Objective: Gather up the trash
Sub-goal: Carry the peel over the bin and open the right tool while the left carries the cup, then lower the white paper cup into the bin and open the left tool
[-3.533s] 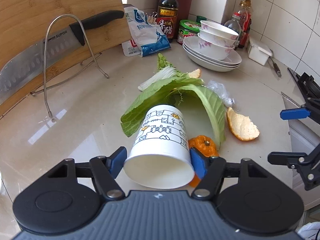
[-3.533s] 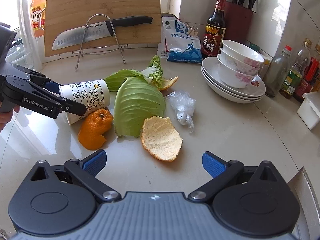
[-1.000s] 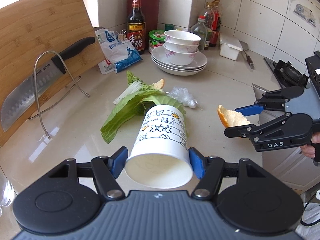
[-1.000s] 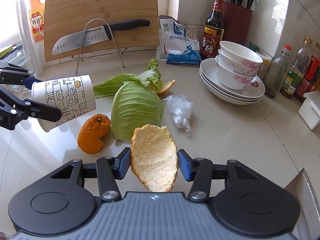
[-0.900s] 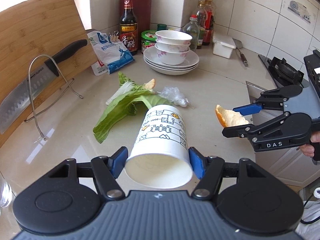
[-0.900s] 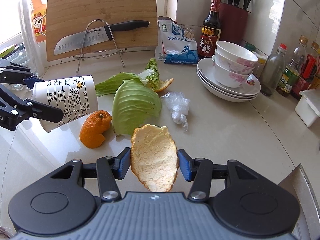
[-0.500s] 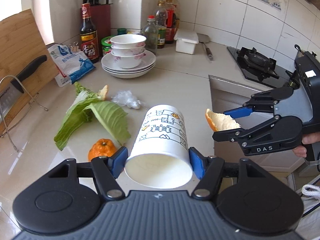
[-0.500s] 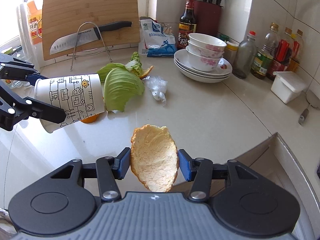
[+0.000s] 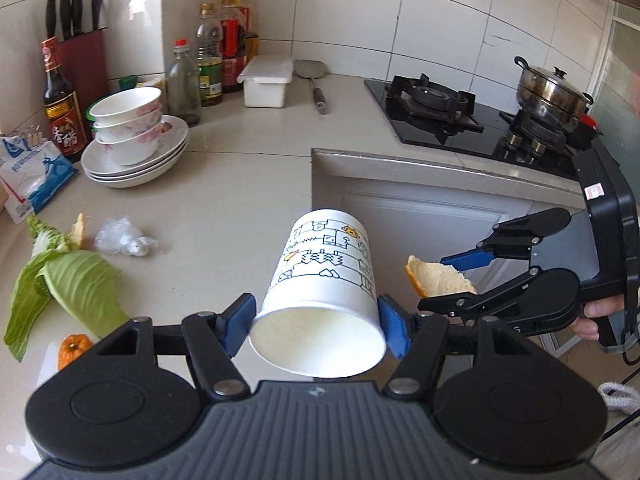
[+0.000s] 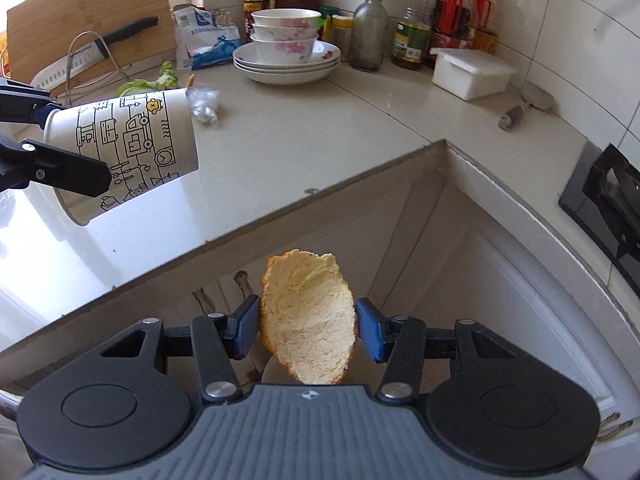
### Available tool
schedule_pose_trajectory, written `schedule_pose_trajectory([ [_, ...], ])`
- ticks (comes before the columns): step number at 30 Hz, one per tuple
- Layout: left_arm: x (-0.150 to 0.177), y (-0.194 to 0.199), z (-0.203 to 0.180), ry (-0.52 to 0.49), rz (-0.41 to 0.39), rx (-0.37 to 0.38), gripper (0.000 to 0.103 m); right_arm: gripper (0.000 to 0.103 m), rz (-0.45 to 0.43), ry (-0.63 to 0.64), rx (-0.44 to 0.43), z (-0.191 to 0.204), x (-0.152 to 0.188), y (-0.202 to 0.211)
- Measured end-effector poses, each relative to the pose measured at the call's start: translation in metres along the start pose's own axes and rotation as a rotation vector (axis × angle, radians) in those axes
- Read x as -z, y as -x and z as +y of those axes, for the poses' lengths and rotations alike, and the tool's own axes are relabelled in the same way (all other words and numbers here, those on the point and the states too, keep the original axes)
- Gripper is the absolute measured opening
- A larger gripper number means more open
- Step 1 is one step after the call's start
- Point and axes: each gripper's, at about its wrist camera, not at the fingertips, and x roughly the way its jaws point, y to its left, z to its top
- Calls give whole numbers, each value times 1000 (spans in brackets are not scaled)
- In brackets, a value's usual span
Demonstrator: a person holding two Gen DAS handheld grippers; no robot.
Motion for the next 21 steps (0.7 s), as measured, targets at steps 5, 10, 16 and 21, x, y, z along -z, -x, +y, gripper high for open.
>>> schedule_pose_trajectory([
  [5,-6,-17,-15,-26,15,36,65,57,33,-43,9,-14,14,-18],
  [10,-10,-33,-25,-35,28,48,65,63,55,-63,22,-23,21,-42],
  [16,-13,-49,-34,-48,41,34,66,90,29,-74,29,-26,23,-44],
  [21,-12,-63,-40,-53,57,39,66,99,18,-82,49,-25,27,-31],
])
